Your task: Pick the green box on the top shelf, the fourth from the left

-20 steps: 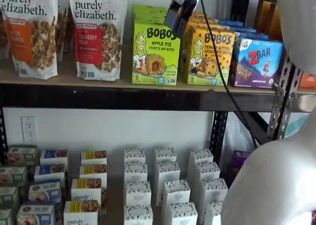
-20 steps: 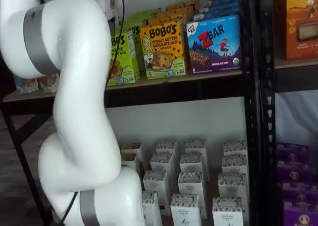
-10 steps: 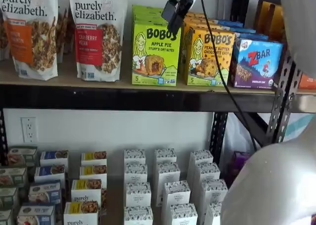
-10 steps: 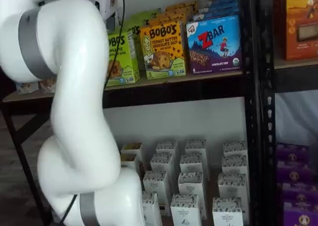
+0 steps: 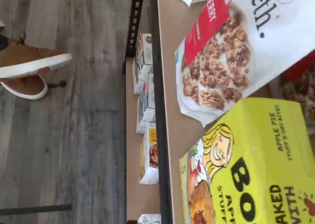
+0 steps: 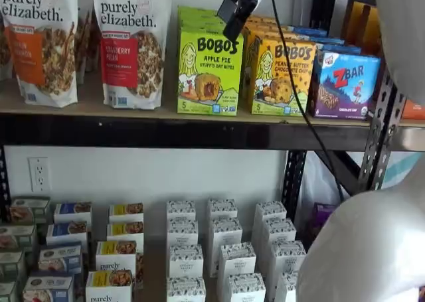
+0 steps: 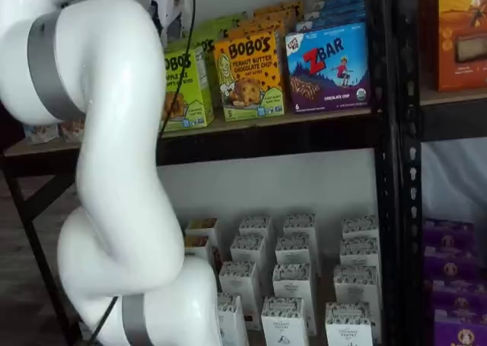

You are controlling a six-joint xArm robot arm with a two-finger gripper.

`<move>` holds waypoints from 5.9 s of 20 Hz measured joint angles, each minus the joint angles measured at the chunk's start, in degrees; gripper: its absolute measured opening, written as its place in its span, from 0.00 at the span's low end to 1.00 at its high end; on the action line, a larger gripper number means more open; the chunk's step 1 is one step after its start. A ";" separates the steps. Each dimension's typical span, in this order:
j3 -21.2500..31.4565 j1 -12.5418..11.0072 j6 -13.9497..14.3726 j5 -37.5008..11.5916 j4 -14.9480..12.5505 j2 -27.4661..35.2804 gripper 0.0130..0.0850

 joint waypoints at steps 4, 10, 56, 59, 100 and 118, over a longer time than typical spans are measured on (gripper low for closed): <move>-0.46 -0.44 -0.58 -1.05 -0.26 0.85 1.00; -1.00 -0.52 -1.07 -2.45 -1.10 2.12 1.00; -9.53 3.00 0.34 4.55 -13.31 11.87 1.00; -9.37 3.20 0.45 4.63 -13.67 11.96 1.00; -7.55 3.78 0.99 2.87 -12.86 10.94 0.28; -10.88 3.90 1.64 7.54 -12.13 11.80 0.28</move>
